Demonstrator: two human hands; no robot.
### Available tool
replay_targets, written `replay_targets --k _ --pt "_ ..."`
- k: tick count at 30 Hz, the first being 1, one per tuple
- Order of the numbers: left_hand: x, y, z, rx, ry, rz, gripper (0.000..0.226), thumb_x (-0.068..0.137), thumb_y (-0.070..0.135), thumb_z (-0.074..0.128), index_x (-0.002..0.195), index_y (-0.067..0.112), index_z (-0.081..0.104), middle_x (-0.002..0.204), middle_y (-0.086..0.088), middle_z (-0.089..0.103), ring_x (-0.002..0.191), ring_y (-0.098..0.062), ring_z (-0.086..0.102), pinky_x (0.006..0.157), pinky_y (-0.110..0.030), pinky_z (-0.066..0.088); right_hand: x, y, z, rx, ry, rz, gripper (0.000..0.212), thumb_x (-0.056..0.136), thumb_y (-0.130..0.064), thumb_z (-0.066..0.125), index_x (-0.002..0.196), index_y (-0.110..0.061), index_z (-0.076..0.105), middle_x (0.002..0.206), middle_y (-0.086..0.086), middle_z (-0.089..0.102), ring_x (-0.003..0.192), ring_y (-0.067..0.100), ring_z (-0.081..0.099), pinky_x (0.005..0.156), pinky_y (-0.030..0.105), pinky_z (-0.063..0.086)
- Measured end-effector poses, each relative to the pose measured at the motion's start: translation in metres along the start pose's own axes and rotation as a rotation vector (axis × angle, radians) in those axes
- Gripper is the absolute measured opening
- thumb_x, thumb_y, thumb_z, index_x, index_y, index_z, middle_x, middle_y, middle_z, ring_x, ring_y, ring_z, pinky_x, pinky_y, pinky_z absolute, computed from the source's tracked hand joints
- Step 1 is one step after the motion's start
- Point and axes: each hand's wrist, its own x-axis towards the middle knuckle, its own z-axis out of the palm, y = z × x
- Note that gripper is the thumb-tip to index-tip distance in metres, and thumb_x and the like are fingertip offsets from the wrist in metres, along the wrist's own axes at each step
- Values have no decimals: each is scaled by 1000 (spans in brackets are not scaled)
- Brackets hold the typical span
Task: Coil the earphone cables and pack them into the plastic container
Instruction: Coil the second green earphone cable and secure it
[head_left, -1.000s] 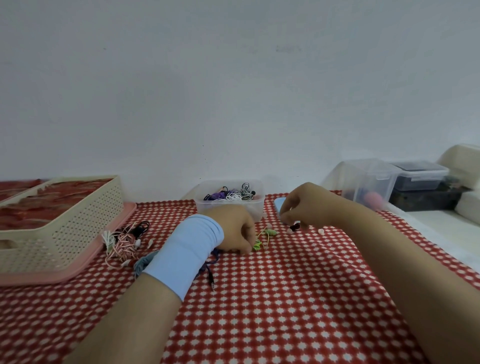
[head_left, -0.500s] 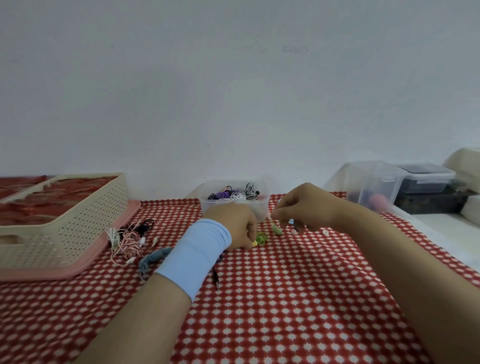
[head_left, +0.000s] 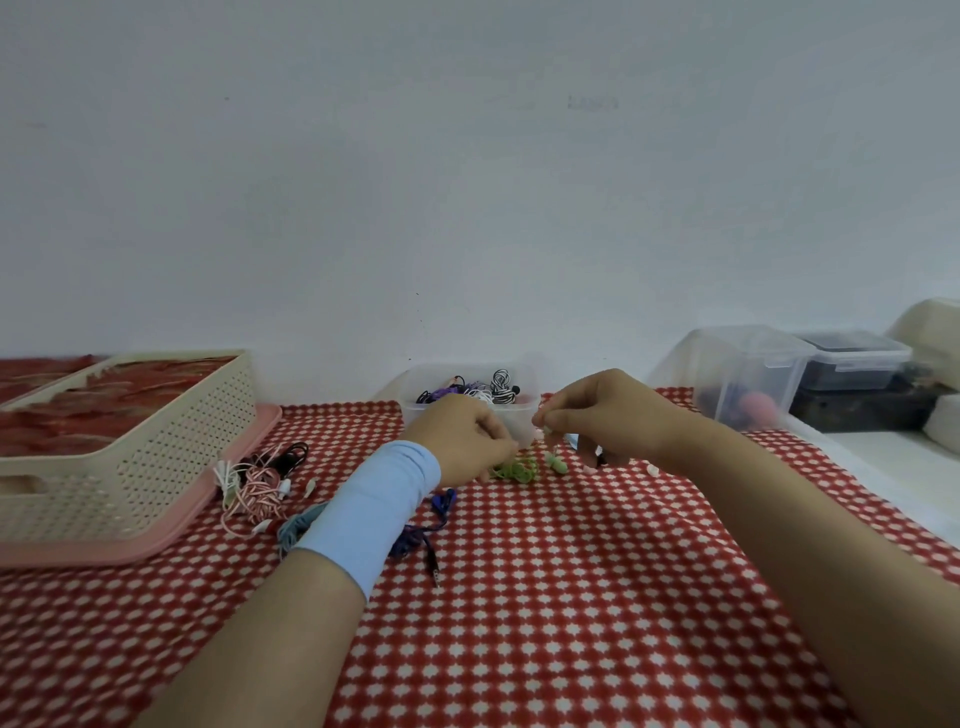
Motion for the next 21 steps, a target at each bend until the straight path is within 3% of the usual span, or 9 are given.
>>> replay_targets --k 4,9,13,21 --pt "-1 1 2 -435 -61 -27 16 92 17 66 106 23 71 83 -1 72 62 -14 64 50 -24 49 -1 -1 -1 134 12 -6 13 96 -12 67 102 -14 79 70 -6 73 54 15 56 45 25 40" --pt "-5 3 -2 -801 -161 -101 15 98 13 56 104 12 70 86 -4 74 69 -12 65 58 -22 55 -1 1 -6 301 45 43 12 93 -15 72 101 -12 80 87 4 77 54 13 54 43 20 38" --pt "-2 -3 -3 -821 -110 -97 16 94 3 60 106 10 68 92 -11 74 68 -11 68 58 -21 56 0 3 -5 405 11 64 17 92 -14 72 107 -9 78 101 11 78 54 12 49 43 20 31" --pt "-1 -6 7 -703 13 -45 15 89 7 68 104 10 71 68 4 70 56 -5 62 49 -17 47 2 5 -2 490 -42 104 24 87 -15 75 109 -6 78 108 13 77 52 12 49 40 19 32"
